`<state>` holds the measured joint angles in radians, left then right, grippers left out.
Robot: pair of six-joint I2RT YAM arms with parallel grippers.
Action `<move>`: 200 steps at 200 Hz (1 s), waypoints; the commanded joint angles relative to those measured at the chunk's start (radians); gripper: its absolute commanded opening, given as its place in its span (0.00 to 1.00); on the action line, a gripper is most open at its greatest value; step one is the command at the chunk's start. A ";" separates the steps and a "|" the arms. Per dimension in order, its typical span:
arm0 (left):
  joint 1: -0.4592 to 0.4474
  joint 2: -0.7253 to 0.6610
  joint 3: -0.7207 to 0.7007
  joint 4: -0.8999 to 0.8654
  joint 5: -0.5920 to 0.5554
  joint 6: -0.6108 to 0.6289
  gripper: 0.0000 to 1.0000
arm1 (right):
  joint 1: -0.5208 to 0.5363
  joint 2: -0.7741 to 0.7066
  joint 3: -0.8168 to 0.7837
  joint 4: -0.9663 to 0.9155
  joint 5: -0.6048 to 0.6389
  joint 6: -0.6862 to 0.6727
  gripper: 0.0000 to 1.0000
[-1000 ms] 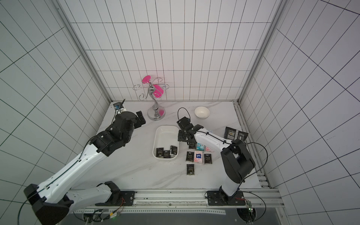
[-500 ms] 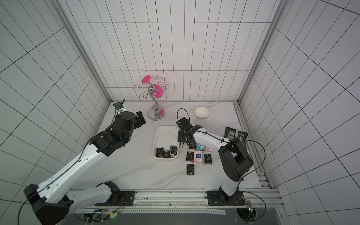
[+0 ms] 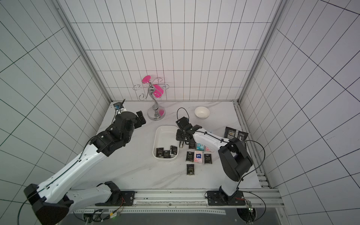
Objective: Take the pocket tissues out of the storage box
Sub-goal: Place the pocket tissues at the center of the board.
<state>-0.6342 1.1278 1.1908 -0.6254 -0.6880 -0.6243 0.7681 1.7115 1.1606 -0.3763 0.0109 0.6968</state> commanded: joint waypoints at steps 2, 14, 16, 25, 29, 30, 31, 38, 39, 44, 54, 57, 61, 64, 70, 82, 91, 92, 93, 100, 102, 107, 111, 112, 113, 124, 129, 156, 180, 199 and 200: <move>-0.003 -0.011 -0.011 0.008 -0.013 -0.002 0.98 | 0.009 0.022 -0.027 0.046 -0.030 0.023 0.42; -0.003 -0.011 -0.013 0.006 -0.012 -0.003 0.98 | 0.006 0.023 -0.038 0.064 -0.042 0.031 0.42; -0.003 -0.011 -0.013 0.006 -0.013 -0.003 0.98 | 0.004 0.024 -0.040 0.067 -0.044 0.032 0.42; -0.004 -0.011 -0.013 0.006 -0.011 -0.003 0.98 | 0.001 0.026 -0.046 0.069 -0.048 0.036 0.42; -0.004 -0.011 -0.013 0.006 -0.011 -0.004 0.99 | 0.000 0.026 -0.048 0.070 -0.048 0.038 0.42; -0.004 -0.012 -0.013 0.006 -0.011 -0.003 0.98 | 0.000 0.027 -0.048 0.070 -0.048 0.038 0.42; -0.003 -0.011 -0.013 0.006 -0.011 -0.003 0.99 | 0.000 0.027 -0.049 0.071 -0.048 0.038 0.42; -0.004 -0.013 -0.014 0.005 -0.010 -0.003 0.99 | -0.001 0.027 -0.054 0.070 -0.046 0.040 0.42; -0.004 -0.014 -0.014 0.004 -0.011 -0.003 0.99 | -0.001 0.027 -0.055 0.072 -0.046 0.041 0.42; -0.004 -0.015 -0.014 0.005 -0.011 -0.003 0.98 | -0.001 0.027 -0.059 0.072 -0.047 0.042 0.42; -0.004 -0.021 -0.017 0.005 -0.013 -0.003 0.98 | -0.001 0.024 -0.069 0.077 -0.045 0.047 0.42; -0.003 -0.022 -0.019 0.005 -0.014 -0.003 0.98 | -0.001 0.023 -0.073 0.080 -0.045 0.048 0.42; -0.003 -0.023 -0.020 0.006 -0.014 -0.002 0.98 | -0.003 0.023 -0.078 0.084 -0.045 0.052 0.43; -0.004 -0.023 -0.020 0.006 -0.016 -0.002 0.98 | -0.003 0.022 -0.082 0.086 -0.045 0.054 0.42; -0.003 -0.025 -0.020 0.007 -0.015 -0.002 0.99 | -0.003 0.022 -0.087 0.087 -0.046 0.056 0.42; -0.004 -0.025 -0.019 0.004 -0.012 -0.002 0.98 | -0.004 0.025 -0.094 0.088 -0.051 0.059 0.43; -0.004 -0.024 -0.016 0.004 -0.009 -0.001 0.98 | -0.004 0.024 -0.100 0.088 -0.051 0.060 0.43; -0.004 -0.023 -0.016 0.005 -0.010 -0.001 0.98 | -0.004 0.024 -0.101 0.087 -0.051 0.060 0.43; -0.004 -0.023 -0.016 0.005 -0.010 -0.002 0.99 | -0.004 0.024 -0.103 0.088 -0.051 0.060 0.43; -0.004 -0.022 -0.013 0.005 -0.007 -0.002 0.98 | -0.006 0.021 -0.108 0.087 -0.051 0.060 0.43; -0.004 -0.022 -0.013 0.005 -0.006 -0.002 0.98 | -0.006 0.019 -0.110 0.087 -0.051 0.060 0.43; -0.004 -0.021 -0.010 0.003 -0.005 -0.002 0.98 | -0.006 0.015 -0.115 0.088 -0.049 0.060 0.43; -0.003 -0.021 -0.010 0.003 -0.005 -0.001 0.98 | -0.006 0.012 -0.118 0.087 -0.048 0.060 0.43; -0.003 -0.021 -0.009 0.004 -0.006 0.000 0.99 | -0.006 0.011 -0.119 0.088 -0.047 0.061 0.44; -0.004 -0.022 -0.009 0.004 -0.006 0.000 0.98 | -0.006 0.010 -0.120 0.088 -0.047 0.061 0.44; -0.004 -0.019 -0.006 0.003 -0.004 0.001 0.99 | -0.007 0.000 -0.128 0.084 -0.042 0.058 0.44; -0.004 -0.018 -0.004 0.003 -0.004 0.002 0.98 | -0.008 -0.004 -0.132 0.083 -0.040 0.055 0.44; -0.005 -0.018 0.005 0.000 -0.004 0.004 0.98 | -0.018 -0.023 -0.152 0.076 -0.032 0.049 0.44; -0.006 -0.016 0.015 -0.004 -0.005 0.009 0.98 | -0.021 -0.033 -0.163 0.077 -0.034 0.050 0.44; -0.010 -0.013 0.024 -0.007 -0.010 0.012 0.98 | -0.023 -0.039 -0.164 0.072 -0.031 0.045 0.45; -0.010 -0.013 0.025 -0.007 -0.010 0.012 0.98 | -0.024 -0.040 -0.164 0.071 -0.031 0.044 0.45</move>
<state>-0.6357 1.1194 1.1812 -0.6262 -0.6880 -0.6228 0.7521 1.6890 1.0389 -0.2554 -0.0299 0.7448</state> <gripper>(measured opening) 0.984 0.446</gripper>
